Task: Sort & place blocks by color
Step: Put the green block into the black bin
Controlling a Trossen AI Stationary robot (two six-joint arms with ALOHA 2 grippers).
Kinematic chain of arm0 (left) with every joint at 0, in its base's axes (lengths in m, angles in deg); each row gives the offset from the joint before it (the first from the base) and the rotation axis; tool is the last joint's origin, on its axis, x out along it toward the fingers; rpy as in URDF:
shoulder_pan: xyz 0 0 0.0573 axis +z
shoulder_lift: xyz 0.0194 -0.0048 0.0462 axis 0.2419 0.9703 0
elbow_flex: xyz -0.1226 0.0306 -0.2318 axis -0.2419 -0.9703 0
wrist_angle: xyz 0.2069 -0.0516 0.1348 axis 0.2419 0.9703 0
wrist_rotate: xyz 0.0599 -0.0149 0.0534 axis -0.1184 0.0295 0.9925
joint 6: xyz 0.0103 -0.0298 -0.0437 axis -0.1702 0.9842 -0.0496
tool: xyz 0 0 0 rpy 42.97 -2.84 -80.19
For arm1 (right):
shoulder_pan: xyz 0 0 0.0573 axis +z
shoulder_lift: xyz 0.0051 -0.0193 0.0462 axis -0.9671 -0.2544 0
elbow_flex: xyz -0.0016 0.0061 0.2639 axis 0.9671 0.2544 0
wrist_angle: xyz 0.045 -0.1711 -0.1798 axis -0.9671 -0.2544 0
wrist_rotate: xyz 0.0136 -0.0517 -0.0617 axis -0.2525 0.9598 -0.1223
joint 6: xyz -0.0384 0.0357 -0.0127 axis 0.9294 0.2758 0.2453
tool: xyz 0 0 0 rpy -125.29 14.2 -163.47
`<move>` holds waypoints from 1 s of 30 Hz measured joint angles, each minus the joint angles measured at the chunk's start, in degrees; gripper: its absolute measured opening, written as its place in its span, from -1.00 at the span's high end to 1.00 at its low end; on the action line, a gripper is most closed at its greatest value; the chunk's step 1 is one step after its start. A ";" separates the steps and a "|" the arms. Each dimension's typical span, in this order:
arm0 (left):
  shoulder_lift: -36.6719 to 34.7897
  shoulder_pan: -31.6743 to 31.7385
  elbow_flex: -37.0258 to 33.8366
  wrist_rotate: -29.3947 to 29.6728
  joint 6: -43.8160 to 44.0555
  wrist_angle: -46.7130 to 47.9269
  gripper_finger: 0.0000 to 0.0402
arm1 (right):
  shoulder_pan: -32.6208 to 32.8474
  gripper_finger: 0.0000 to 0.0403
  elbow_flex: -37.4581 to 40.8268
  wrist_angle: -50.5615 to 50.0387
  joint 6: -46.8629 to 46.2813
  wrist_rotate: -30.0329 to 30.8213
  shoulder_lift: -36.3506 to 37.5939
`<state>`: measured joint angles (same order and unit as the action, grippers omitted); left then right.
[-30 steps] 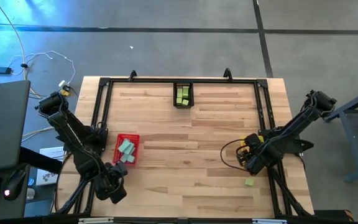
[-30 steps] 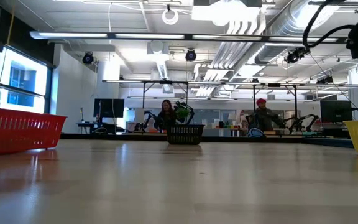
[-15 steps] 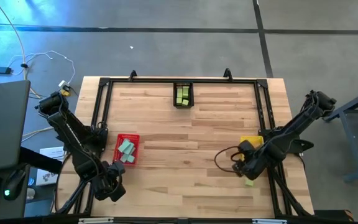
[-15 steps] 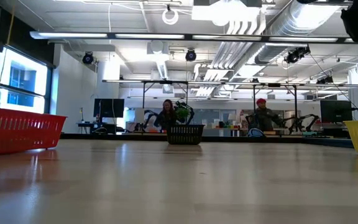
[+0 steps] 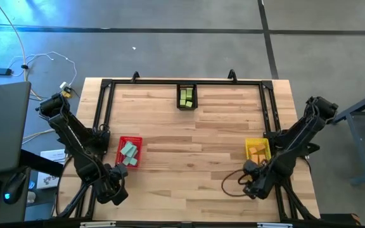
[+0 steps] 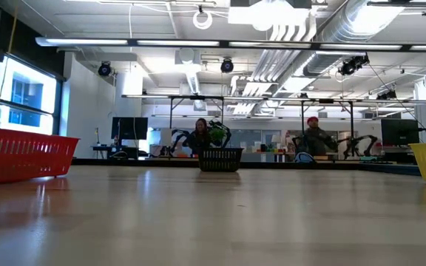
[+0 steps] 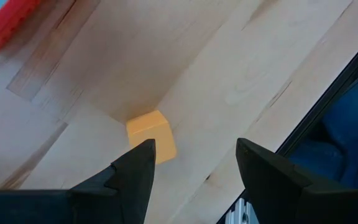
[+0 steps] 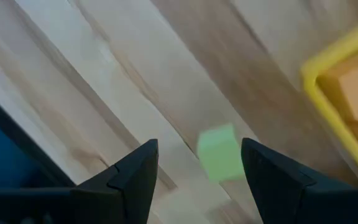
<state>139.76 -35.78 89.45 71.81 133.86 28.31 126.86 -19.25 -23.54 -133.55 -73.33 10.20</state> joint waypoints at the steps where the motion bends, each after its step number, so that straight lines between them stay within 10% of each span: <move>1: 0.00 0.00 0.00 0.00 0.00 0.00 -0.05 | 0.60 -0.07 0.00 -0.12 0.06 -0.95 -0.79; 23: 0.00 0.00 0.00 -0.04 0.07 -0.02 -0.05 | 4.08 -0.06 0.02 0.85 -0.07 -4.17 -12.20; 30: 0.00 0.00 0.00 -0.04 -0.31 -0.02 -0.05 | 4.06 0.29 0.02 2.48 -1.06 -6.30 -15.34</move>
<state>139.76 -35.78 89.45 71.77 133.54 28.29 130.92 -19.23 -21.06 -134.61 -79.63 -5.13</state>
